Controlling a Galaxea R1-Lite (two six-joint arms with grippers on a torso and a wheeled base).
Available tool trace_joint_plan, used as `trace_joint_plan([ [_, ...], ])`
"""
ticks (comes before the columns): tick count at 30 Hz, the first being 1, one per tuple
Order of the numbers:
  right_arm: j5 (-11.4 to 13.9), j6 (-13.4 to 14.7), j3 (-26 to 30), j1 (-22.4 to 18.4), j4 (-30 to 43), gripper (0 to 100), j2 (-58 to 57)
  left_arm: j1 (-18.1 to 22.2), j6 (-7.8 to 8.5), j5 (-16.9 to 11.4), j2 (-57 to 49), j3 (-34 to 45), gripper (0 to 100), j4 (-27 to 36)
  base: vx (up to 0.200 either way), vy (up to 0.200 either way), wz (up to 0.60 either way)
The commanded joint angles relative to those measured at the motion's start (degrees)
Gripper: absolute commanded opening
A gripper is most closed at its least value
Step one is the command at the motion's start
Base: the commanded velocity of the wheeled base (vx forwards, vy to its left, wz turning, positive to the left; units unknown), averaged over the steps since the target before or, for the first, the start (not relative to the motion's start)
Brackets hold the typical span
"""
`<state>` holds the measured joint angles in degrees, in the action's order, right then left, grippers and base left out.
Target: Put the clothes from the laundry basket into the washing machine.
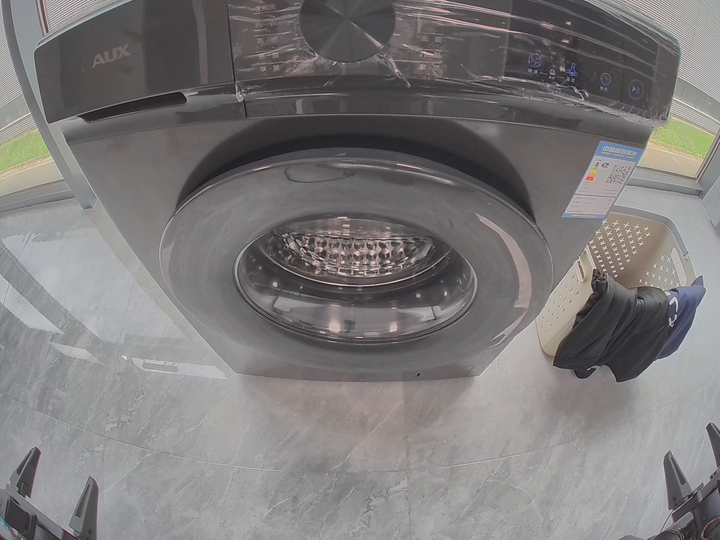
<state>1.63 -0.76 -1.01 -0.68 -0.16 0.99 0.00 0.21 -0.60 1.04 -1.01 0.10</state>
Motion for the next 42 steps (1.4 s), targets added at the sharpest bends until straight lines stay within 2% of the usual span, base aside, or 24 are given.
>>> trace_joint_plan([
  [1, 0.04, -0.04, 1.01, -0.02, -0.02, 100, -0.9, 0.0, -0.03, -0.02, -0.95, 0.92, 100, -0.01, 0.0, 0.0, 0.0],
  [8, 0.04, -0.04, 1.01, -0.02, -0.02, 100, -0.9, 0.0, -0.03, -0.02, -0.95, 0.92, 100, -0.01, 0.171, 0.0, 0.0],
  [20, 0.04, 0.4, 1.01, -0.02, 0.07, 100, -0.99, 0.0, 0.06, 0.07, -0.95, 0.92, 100, -0.01, 0.0, 0.0, 0.0],
  [30, 0.04, -0.3, 1.01, -0.02, -0.11, 100, -0.99, 0.0, 0.06, 0.07, -1.04, 0.92, 100, -0.01, 0.0, 0.0, 0.0],
  [32, 0.74, -0.65, -0.22, -0.11, -1.07, 100, -0.99, 0.09, 0.14, 0.07, -1.04, 0.92, 100, -0.01, 0.0, 0.0, 0.0],
  [34, 0.83, -0.56, -10.15, -0.11, -0.9, 100, 2.97, 0.09, 0.32, -0.02, -1.04, 0.92, 100, -0.01, 0.0, 0.0, 0.0],
  [36, 0.83, -0.74, -12.96, 0.07, -0.72, 100, 6.22, 0.09, 0.32, -0.02, -0.95, 0.92, 100, -0.01, 0.0, 0.0, 0.0],
  [38, 3.11, -0.65, -15.6, 0.77, -0.9, 100, 13.08, 0.0, 0.32, -0.02, -0.95, 0.92, 100, -0.01, 0.0, 0.0, 0.0],
  [42, 8.3, 1.02, -15.86, 1.39, -1.16, 100, 26.26, -0.09, 0.23, -0.11, -0.95, 0.92, 100, -0.01, 0.0, 0.0, 0.0],
])
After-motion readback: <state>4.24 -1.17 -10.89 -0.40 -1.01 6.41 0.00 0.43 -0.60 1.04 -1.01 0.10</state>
